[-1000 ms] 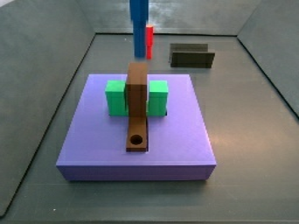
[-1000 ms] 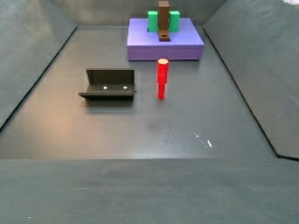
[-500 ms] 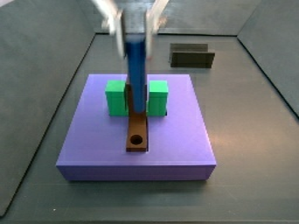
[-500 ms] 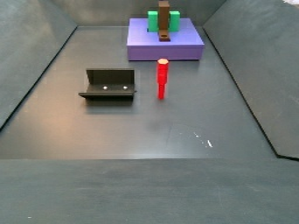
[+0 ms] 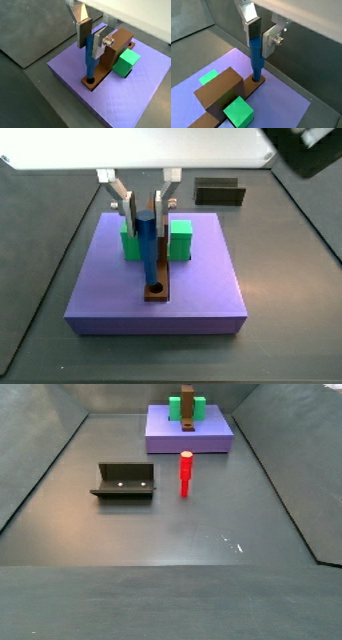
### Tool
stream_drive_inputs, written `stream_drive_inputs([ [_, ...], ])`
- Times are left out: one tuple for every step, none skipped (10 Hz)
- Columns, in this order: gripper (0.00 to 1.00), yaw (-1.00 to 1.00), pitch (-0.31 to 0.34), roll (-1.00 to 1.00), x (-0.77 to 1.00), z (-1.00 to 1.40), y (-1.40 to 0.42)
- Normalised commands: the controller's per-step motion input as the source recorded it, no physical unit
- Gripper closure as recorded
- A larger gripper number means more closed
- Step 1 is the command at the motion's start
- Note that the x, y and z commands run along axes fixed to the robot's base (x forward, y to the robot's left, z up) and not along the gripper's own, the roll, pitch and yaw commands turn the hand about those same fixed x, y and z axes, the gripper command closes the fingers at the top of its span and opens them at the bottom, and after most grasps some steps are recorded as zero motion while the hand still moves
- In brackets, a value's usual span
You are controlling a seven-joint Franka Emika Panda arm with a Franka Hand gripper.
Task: Pick up the blue object. Move up. Move to above the board. Insert the blue object.
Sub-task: Insert the blue object.
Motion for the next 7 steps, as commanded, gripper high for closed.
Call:
stream_drive_inputs([
  [1.0,0.0,0.011,0.07,0.0,-0.14,0.0],
  [1.0,0.08,0.0,0.07,0.0,-0.1,-0.15],
  [1.0,0.05,0.034,0.14,0.1,0.0,-0.24],
  [1.0,0.0,0.121,0.16,0.34,0.0,-0.08],
  [1.0,0.0,0.129,0.17,0.35,0.0,-0.05],
  [1.0,0.0,0.073,0.13,0.11,-0.07,0.0],
  [1.0,0.0,0.053,0.11,0.05,-0.1,0.0],
])
